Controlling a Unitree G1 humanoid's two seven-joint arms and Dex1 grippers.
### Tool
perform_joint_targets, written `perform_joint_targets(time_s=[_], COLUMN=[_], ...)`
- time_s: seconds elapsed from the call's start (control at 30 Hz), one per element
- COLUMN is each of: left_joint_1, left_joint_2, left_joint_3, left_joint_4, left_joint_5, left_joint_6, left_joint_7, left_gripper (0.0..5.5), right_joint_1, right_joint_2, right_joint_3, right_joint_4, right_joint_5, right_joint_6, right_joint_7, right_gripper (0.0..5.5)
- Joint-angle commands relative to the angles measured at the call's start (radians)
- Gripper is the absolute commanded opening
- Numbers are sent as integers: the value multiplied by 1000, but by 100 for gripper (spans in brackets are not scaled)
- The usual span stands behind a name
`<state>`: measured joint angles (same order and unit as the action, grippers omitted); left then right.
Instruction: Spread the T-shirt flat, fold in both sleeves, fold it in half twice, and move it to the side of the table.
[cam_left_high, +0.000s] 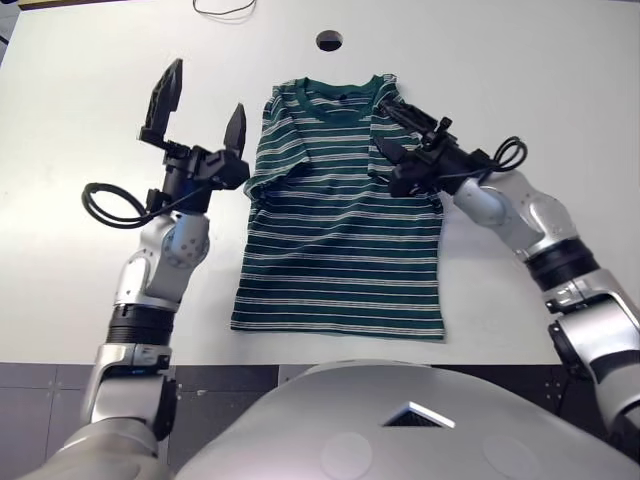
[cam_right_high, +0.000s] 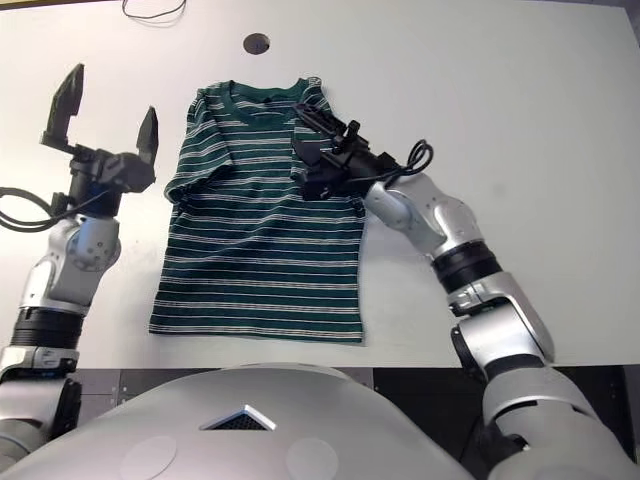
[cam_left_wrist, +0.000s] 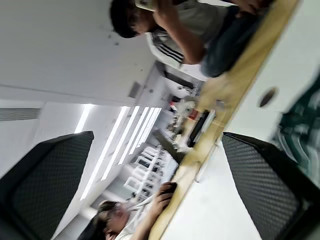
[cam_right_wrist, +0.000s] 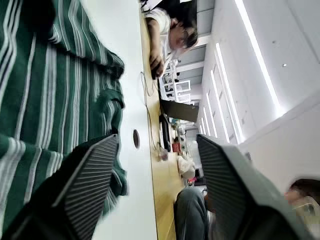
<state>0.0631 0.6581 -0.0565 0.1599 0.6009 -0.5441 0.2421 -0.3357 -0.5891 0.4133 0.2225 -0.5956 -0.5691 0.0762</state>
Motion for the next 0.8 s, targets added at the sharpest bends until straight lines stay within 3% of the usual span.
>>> perform_joint_targets(time_s=[0.03, 0.1, 0.2, 0.33, 0.5, 0.8], left_joint_1=[238, 341, 417, 438, 368, 373], left_joint_2=[208, 282, 370, 456, 472, 550], left_joint_3=[86, 104, 106, 37, -50, -56], left_joint_4=[-77, -122, -147, -152, -171, -171], left_joint_5=[-110, -164, -195, -187, -171, -187], left_joint_6=[-138, -172, -186, -184, -195, -236], left_joint_7=[-170, -271, -412, -612, -746, -832], left_gripper=[474, 474, 474, 474, 474, 474], right_joint_1=[298, 466, 672, 788, 797, 699], right_joint_2=[-290, -404, -524, -577, -586, -549], right_joint_3=[-273, -318, -291, -236, -120, -10], right_joint_4=[-286, -307, -313, -387, -479, -556], right_joint_5=[304, 317, 244, 144, 131, 191], right_joint_6=[-30, -48, -70, -110, -149, -109], right_joint_7=[174, 259, 382, 487, 615, 764], right_gripper=[313, 313, 313, 313, 313, 313])
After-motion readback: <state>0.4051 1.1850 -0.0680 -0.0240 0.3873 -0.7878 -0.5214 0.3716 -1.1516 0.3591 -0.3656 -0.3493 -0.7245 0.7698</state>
